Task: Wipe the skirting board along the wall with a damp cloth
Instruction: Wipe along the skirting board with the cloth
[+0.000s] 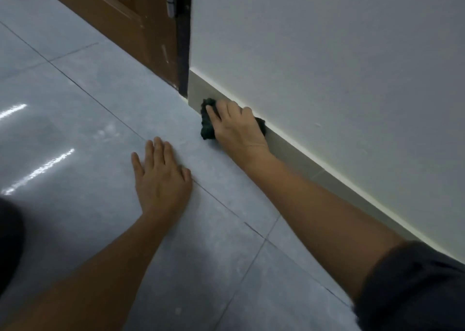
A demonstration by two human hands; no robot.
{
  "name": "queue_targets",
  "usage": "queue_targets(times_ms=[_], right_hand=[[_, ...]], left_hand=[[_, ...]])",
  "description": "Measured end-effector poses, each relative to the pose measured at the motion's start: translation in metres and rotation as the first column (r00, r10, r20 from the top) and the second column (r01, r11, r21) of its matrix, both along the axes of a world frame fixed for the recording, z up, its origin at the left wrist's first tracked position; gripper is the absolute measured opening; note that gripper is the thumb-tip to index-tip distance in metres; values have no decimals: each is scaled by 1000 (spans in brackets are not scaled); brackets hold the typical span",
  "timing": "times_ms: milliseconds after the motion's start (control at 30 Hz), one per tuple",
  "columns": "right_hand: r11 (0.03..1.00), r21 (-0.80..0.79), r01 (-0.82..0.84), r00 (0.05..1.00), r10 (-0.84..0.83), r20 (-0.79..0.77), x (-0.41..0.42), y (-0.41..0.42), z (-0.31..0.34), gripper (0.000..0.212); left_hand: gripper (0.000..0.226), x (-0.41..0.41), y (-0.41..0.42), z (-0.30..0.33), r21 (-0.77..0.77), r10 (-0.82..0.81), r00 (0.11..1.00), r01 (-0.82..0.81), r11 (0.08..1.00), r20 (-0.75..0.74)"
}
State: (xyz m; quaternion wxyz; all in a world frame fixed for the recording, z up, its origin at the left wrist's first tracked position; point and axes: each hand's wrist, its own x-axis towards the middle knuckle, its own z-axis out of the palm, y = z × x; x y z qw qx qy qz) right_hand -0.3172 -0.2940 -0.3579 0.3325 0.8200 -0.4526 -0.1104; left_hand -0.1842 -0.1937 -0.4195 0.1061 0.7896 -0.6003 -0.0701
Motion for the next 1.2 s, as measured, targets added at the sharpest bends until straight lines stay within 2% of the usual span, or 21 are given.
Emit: queue_targets(times_ms=[67, 167, 233, 300, 367, 467, 633, 767, 933, 1100, 1200], right_hand=[[998, -15, 62, 998, -62, -6, -38, 35, 11, 69], [995, 88, 55, 998, -54, -13, -120, 112, 3, 43], [963, 209, 171, 981, -187, 56, -161, 154, 1, 61], [926, 213, 313, 936, -338, 94, -183, 171, 12, 68], [918, 166, 359, 908, -385, 165, -179, 167, 16, 66], [934, 89, 347, 896, -358, 264, -165, 158, 9, 66], [950, 72, 303, 908, -311, 281, -162, 150, -11, 66], [931, 41, 364, 878, -357, 318, -166, 156, -10, 68], [909, 165, 383, 850, -417, 323, -166, 163, -23, 73], [898, 46, 437, 787, -407, 463, -157, 153, -4, 73], [889, 174, 424, 789, -457, 411, -151, 159, -26, 75]], left_hand=[[66, -22, 11, 0, -49, -42, 997, 39, 998, -69], [69, -61, 48, -12, -35, -86, 989, 82, 996, -119], [74, -74, 62, -17, 6, -84, 992, 85, 996, -95], [77, -83, 57, -12, -28, -73, 993, 71, 997, -95], [78, -82, 51, -9, -35, -75, 993, 72, 997, -87], [78, -81, 54, -10, -20, -75, 993, 74, 997, -88], [78, -81, 54, -10, -22, -77, 994, 75, 997, -73], [78, -85, 56, -9, -26, -79, 994, 78, 997, -70], [78, -88, 60, -11, -27, -80, 995, 79, 997, -65], [78, -90, 52, -8, -41, -86, 994, 83, 996, -70], [78, -83, 60, -14, -16, -83, 996, 82, 996, -45]])
